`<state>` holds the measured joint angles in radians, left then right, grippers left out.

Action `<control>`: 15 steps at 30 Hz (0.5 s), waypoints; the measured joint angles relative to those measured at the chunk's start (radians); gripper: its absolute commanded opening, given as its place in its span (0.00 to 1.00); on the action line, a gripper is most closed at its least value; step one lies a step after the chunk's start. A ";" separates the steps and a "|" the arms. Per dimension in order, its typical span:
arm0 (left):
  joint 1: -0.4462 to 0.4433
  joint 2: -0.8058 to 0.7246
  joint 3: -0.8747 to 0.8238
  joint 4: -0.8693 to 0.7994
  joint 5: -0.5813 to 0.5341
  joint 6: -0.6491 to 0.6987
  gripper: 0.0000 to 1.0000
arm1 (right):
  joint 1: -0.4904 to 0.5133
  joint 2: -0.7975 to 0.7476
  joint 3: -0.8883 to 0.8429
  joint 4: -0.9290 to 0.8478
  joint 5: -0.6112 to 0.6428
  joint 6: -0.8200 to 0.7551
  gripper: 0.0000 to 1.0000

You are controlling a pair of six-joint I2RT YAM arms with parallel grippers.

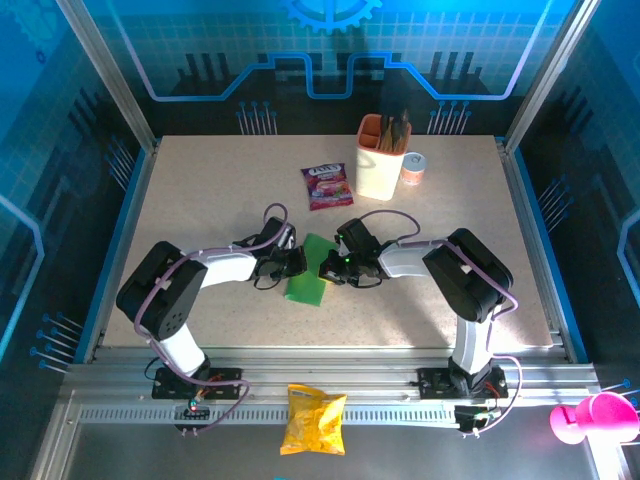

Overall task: Fold a paper plane with a square sheet of paper (pick it up from the middle)
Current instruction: First fold in half a square sheet of paper at the center of the table.

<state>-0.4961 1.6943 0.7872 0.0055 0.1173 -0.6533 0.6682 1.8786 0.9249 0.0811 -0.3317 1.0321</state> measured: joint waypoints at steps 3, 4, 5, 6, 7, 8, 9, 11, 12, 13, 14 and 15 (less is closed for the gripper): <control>0.003 -0.021 0.005 -0.002 0.006 0.003 0.03 | 0.000 0.000 0.000 0.000 0.000 0.000 0.00; 0.005 -0.026 0.012 -0.006 0.011 0.005 0.03 | 0.000 0.000 0.000 0.000 0.000 0.000 0.00; 0.008 -0.027 0.026 -0.010 0.016 0.006 0.03 | 0.000 0.000 0.000 0.000 0.000 0.000 0.00; 0.010 -0.027 0.044 -0.011 0.022 0.009 0.03 | 0.000 0.000 0.000 -0.001 0.000 0.000 0.00; 0.013 -0.026 0.059 -0.011 0.027 0.010 0.03 | 0.000 0.000 0.000 -0.001 0.001 0.000 0.00; 0.017 -0.024 0.076 -0.010 0.034 0.014 0.03 | 0.000 0.000 0.000 -0.001 0.001 0.000 0.00; 0.022 -0.019 0.095 -0.007 0.041 0.018 0.03 | 0.000 0.000 0.000 -0.001 0.001 0.000 0.00; 0.029 -0.004 0.117 0.002 0.048 0.025 0.03 | 0.000 0.000 0.000 -0.001 0.001 -0.001 0.00; 0.033 0.010 0.126 0.008 0.049 0.027 0.03 | 0.000 0.000 0.000 -0.001 0.001 -0.001 0.00; 0.036 0.021 0.128 0.013 0.049 0.027 0.03 | 0.000 0.000 0.000 -0.002 0.001 -0.001 0.00; 0.040 0.037 0.128 0.019 0.049 0.027 0.02 | 0.000 0.000 0.000 -0.002 0.001 -0.001 0.00; 0.043 0.053 0.128 0.022 0.048 0.027 0.02 | 0.000 0.000 0.000 -0.002 0.001 -0.003 0.00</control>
<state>-0.4534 1.7477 0.9154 0.0273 0.1654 -0.6258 0.6682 1.8786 0.9249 0.0795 -0.3305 1.0290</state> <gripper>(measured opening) 0.052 0.061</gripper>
